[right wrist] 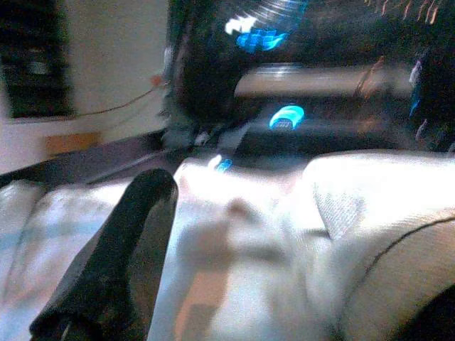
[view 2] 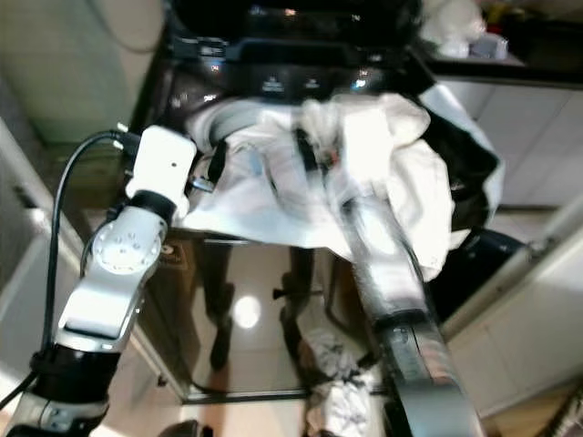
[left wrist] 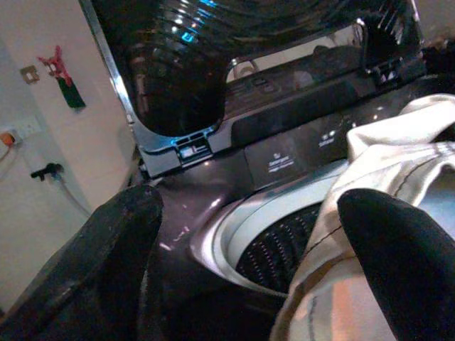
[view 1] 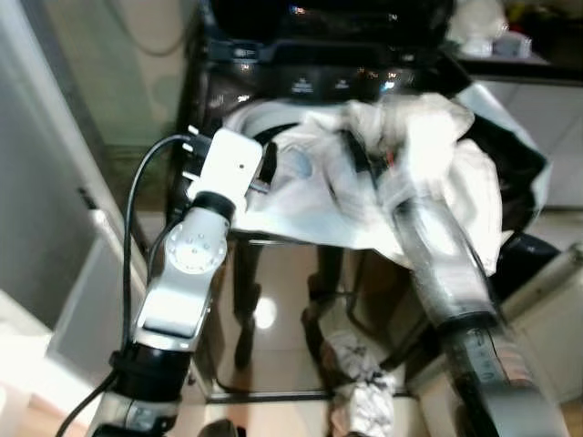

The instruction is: Clothes washing

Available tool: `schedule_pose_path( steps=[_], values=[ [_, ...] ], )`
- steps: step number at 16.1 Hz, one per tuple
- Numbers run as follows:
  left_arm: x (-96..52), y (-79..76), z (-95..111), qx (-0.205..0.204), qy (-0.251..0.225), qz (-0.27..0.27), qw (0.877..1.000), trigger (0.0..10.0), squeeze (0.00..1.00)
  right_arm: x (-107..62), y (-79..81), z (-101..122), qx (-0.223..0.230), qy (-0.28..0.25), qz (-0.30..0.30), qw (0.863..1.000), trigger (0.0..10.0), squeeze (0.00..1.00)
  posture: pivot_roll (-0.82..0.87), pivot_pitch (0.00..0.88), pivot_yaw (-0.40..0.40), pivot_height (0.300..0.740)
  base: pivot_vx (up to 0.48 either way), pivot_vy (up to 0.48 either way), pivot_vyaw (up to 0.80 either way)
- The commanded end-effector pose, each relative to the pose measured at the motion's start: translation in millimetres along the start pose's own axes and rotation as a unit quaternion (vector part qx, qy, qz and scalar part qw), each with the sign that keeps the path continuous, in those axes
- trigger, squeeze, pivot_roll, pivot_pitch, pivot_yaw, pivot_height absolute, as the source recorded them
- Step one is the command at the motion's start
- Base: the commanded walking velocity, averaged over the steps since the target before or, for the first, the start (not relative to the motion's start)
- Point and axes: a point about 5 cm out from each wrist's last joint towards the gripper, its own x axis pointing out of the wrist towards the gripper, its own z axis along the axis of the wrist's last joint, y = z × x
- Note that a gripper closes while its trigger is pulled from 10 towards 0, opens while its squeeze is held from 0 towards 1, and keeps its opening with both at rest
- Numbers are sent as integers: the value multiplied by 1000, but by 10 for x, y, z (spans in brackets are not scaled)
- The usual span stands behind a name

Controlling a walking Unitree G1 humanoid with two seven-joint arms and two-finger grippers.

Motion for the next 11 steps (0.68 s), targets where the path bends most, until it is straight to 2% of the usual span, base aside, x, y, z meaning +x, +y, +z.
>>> schedule_pose_path(
  steps=[1,2,3,4,5,6,7,8,10,11],
  values=[
    [8,-24,15,4,-5,-9,1000,10000,0,-176,-93,164,21,5,57,998,10000,0,-47,0,4,740,0,0,0],
    [17,-27,22,6,-9,-12,1000,10000,0,-416,-172,161,4,45,98,994,10000,0,-64,0,15,740,0,0,0],
    [24,-35,44,6,-16,-19,1000,10000,0,-657,-208,96,-20,104,140,985,10000,0,-89,0,37,740,0,0,0],
    [28,-39,59,8,-19,-24,999,10000,0,-740,-223,58,-31,136,146,979,10000,0,-91,0,41,740,0,0,0],
    [44,-39,105,12,-30,-29,999,10000,0,-776,-236,52,-22,164,138,976,10000,0,-94,0,47,740,0,0,0],
    [58,-32,147,12,-39,-28,999,10000,0,-721,-279,-23,-34,181,101,978,10000,0,-87,0,44,740,0,0,0],
    [62,-30,151,12,-40,-26,999,10000,0,-605,-362,-102,-47,183,29,982,10000,0,-76,0,37,740,0,0,0],
    [59,-24,140,11,-38,-23,999,10000,0,-501,-385,-170,-59,184,-17,981,10000,0,-76,0,37,740,0,0,0],
    [33,-33,120,10,-33,-21,999,10000,0,-197,-192,-375,-62,200,-43,977,10000,0,-46,0,28,740,0,0,0],
    [43,-37,120,8,-32,-19,999,10000,0,21,-162,-370,-79,188,-58,977,10000,0,-39,0,23,740,0,0,0]
  ],
)
